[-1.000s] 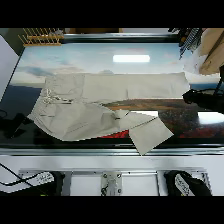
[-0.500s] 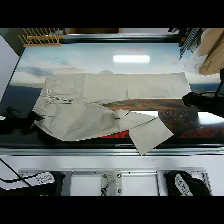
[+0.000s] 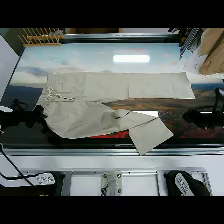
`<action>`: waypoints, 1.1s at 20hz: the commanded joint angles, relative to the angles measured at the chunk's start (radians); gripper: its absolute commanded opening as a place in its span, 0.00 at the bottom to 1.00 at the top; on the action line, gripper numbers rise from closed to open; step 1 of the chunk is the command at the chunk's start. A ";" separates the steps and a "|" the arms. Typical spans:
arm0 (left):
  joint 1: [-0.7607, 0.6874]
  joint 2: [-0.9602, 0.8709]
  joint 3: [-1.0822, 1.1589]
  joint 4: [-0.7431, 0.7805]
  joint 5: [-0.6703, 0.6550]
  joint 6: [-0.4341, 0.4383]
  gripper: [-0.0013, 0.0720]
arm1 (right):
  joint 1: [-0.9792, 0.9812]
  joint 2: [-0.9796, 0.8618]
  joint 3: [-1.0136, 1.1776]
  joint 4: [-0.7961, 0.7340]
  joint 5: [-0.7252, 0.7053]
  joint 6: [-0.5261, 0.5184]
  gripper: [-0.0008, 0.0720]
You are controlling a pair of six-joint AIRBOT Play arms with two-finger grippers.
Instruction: Fold the clothes and pants, and hang the long-sleeved shirts on hangers.
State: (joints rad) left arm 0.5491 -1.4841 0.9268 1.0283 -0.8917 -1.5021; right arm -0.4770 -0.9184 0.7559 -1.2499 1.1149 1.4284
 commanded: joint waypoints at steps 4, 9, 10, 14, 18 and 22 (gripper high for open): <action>-0.005 0.055 -0.031 0.000 0.005 0.035 0.03 | -0.071 -0.152 -0.172 0.055 0.051 0.045 0.72; -0.005 0.053 -0.035 -0.001 0.002 0.040 0.03 | 0.046 -0.306 -0.172 0.115 -0.075 0.046 0.71; -0.005 0.053 -0.035 -0.001 0.002 0.040 0.03 | 0.076 -0.324 -0.172 0.116 -0.102 0.054 0.71; -0.005 0.053 -0.035 -0.002 0.002 0.040 0.03 | 0.152 -0.353 -0.172 0.160 -0.207 0.068 0.71; -0.002 0.054 0.004 -0.001 -0.025 0.040 0.03 | 0.136 -0.353 -0.057 0.068 -0.227 0.061 0.02; 0.005 0.054 0.169 -0.001 -0.141 0.071 0.03 | 0.092 -0.354 0.332 -0.125 -0.185 0.061 0.02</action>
State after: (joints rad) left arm 0.5514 -1.4296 1.0054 1.0271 -0.9600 -1.4517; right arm -0.3637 -1.2716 0.8684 -1.2453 0.9165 1.4891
